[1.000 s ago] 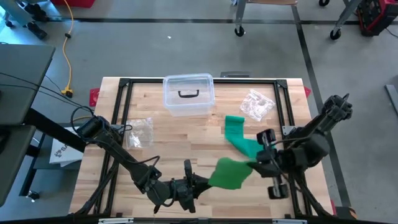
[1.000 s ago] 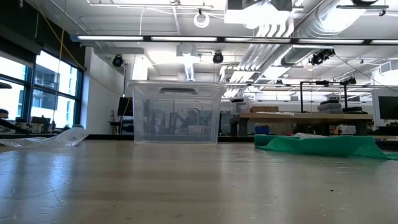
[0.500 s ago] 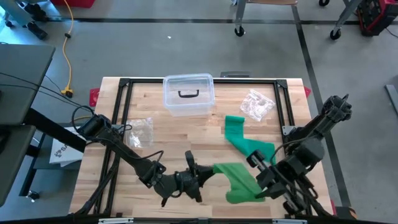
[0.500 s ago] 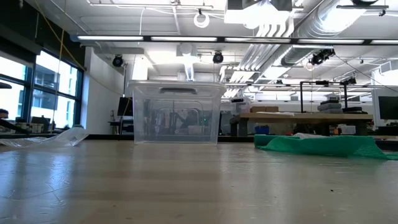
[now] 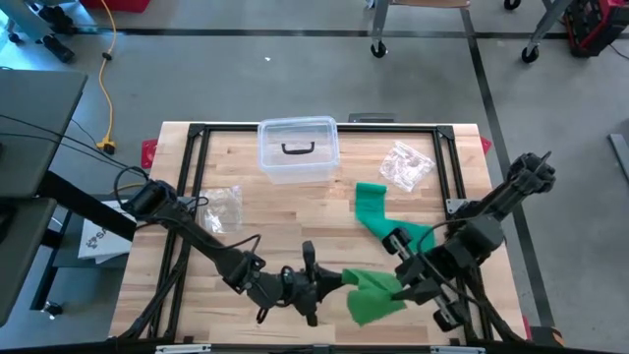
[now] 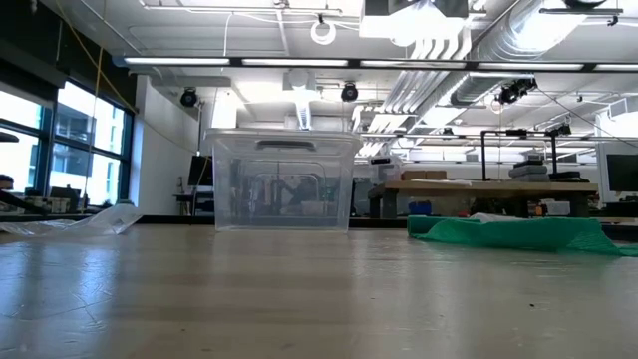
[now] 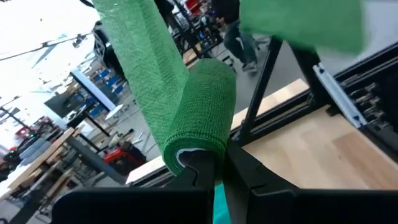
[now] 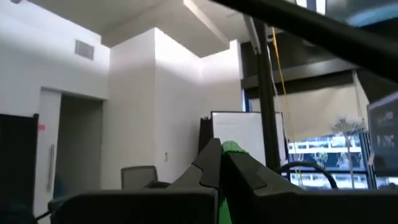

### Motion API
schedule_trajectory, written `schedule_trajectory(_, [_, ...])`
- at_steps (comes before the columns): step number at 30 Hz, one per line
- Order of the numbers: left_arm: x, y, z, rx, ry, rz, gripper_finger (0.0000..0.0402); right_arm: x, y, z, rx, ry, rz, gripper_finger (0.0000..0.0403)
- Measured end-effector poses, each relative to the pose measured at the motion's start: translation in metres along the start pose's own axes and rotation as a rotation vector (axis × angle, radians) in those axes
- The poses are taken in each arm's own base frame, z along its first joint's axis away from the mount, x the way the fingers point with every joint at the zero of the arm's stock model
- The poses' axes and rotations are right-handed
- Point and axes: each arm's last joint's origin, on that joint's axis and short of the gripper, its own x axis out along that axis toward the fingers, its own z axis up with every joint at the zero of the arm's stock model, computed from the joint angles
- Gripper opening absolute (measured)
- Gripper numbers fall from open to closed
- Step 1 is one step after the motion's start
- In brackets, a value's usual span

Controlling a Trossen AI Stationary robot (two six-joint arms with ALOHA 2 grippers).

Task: Roll bandage
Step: Roll the green bandage

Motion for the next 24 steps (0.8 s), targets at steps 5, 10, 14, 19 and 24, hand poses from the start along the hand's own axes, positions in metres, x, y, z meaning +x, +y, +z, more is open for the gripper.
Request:
schedule_trajectory(5, [0.008,0.009,-0.007,-0.068,0.059,0.098,0.0004,0.006,0.0,-0.026,0.053,0.067,0.047,0.0])
schedule_trajectory(10, [0.01,0.017,-0.012,-0.049,0.148,0.246,0.0004,0.007,0.006,-0.051,0.093,0.198,0.134,0.0])
schedule_trajectory(14, [0.006,0.015,-0.011,-0.005,0.192,0.314,0.0004,0.003,0.016,-0.062,0.093,0.32,0.148,0.0])
schedule_trajectory(19, [-0.005,0.009,-0.002,0.039,0.197,0.361,0.0004,-0.002,0.03,-0.068,0.031,0.397,0.113,0.0])
schedule_trajectory(24, [-0.015,0.005,0.008,0.074,0.191,0.395,0.0004,-0.01,0.035,-0.078,-0.022,0.517,-0.018,0.0001])
